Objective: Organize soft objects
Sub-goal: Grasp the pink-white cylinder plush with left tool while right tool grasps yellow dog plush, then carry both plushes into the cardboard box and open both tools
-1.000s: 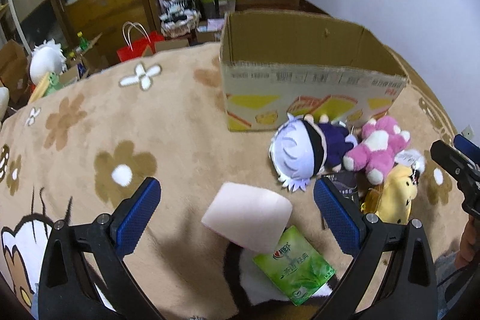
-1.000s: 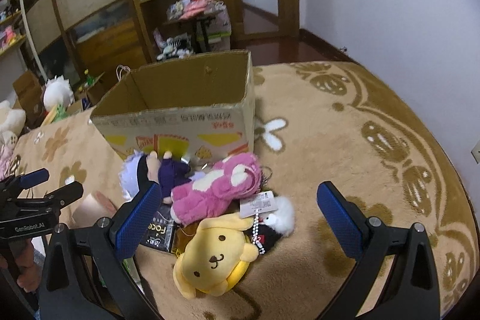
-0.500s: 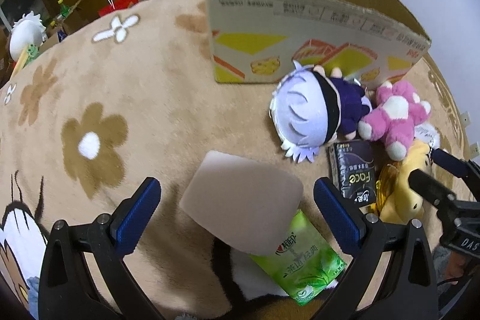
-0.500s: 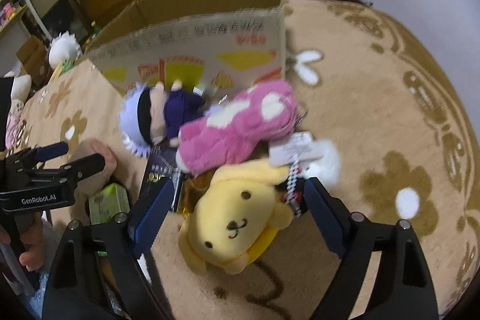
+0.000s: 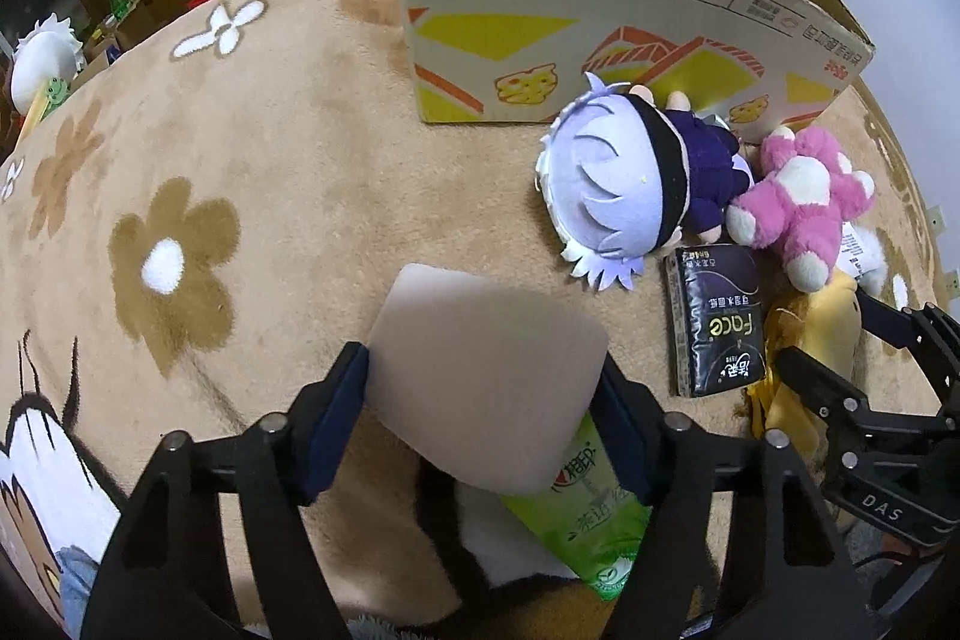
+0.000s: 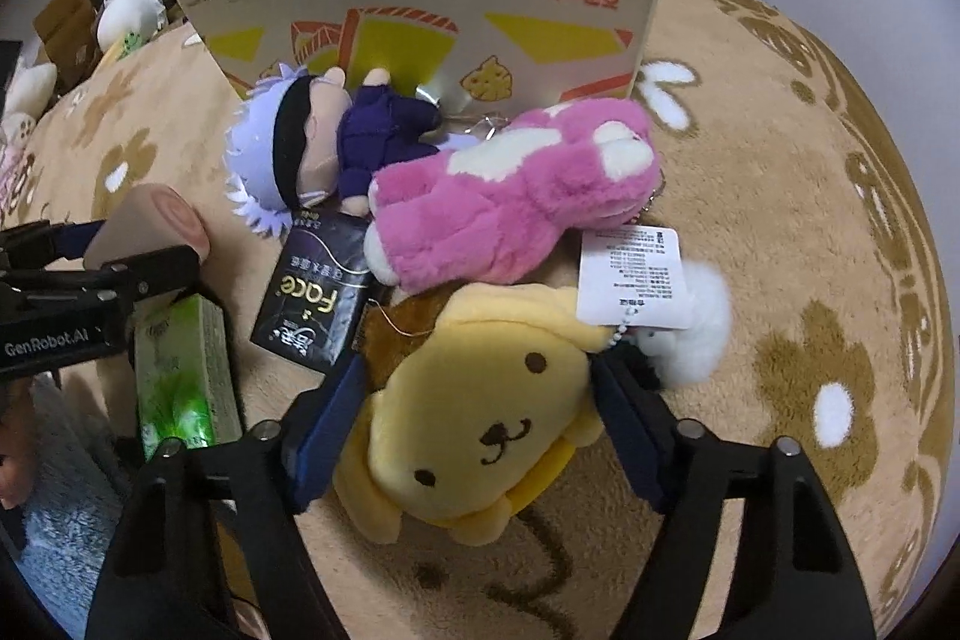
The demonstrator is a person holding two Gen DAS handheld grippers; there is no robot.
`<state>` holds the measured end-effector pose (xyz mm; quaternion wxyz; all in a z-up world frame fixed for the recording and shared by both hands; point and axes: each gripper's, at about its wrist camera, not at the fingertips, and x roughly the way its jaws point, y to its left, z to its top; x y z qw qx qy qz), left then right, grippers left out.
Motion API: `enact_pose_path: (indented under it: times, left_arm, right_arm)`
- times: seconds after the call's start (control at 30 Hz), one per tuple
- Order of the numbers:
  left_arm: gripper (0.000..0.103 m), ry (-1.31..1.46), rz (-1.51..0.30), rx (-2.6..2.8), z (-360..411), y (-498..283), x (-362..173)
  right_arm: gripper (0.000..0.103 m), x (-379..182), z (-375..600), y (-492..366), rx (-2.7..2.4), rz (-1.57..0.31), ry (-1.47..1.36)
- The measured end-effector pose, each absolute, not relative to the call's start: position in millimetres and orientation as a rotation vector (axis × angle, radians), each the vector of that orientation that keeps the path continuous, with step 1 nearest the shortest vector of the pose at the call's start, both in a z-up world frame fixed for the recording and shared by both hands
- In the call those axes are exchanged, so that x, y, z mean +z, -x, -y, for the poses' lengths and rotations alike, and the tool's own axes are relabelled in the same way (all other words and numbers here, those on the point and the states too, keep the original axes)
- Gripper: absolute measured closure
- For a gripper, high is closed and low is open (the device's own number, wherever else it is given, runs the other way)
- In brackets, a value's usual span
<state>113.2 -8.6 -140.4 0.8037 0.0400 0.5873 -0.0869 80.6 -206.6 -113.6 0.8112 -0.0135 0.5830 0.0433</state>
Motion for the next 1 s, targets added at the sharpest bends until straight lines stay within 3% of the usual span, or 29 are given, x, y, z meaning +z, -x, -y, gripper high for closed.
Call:
enact_pose_path:
  times: [0.13,0.23,0.43,1.0]
  left_arm:
    - [0.044,-0.082,-1.252,-0.185,10.8,-106.3,-135.9]
    - [0.046,-0.077,-1.244,-0.182,10.6,-104.4,-133.0]
    - [0.05,-0.082,-1.187,-0.19,12.6,-96.0,-117.1]
    - [0.052,-0.076,-0.837,-0.207,3.9,-51.2,-44.1]
  right_arm:
    - [0.031,-115.4,204.5,-81.9,0.098,-1.265,0.046]
    - [0.041,-112.0,208.1,-81.2,0.102,-1.268,0.048]
    - [0.051,-106.9,212.8,-79.7,0.104,-1.254,0.027]
    - [0.052,-30.0,220.4,-45.8,0.116,-0.922,-0.055]
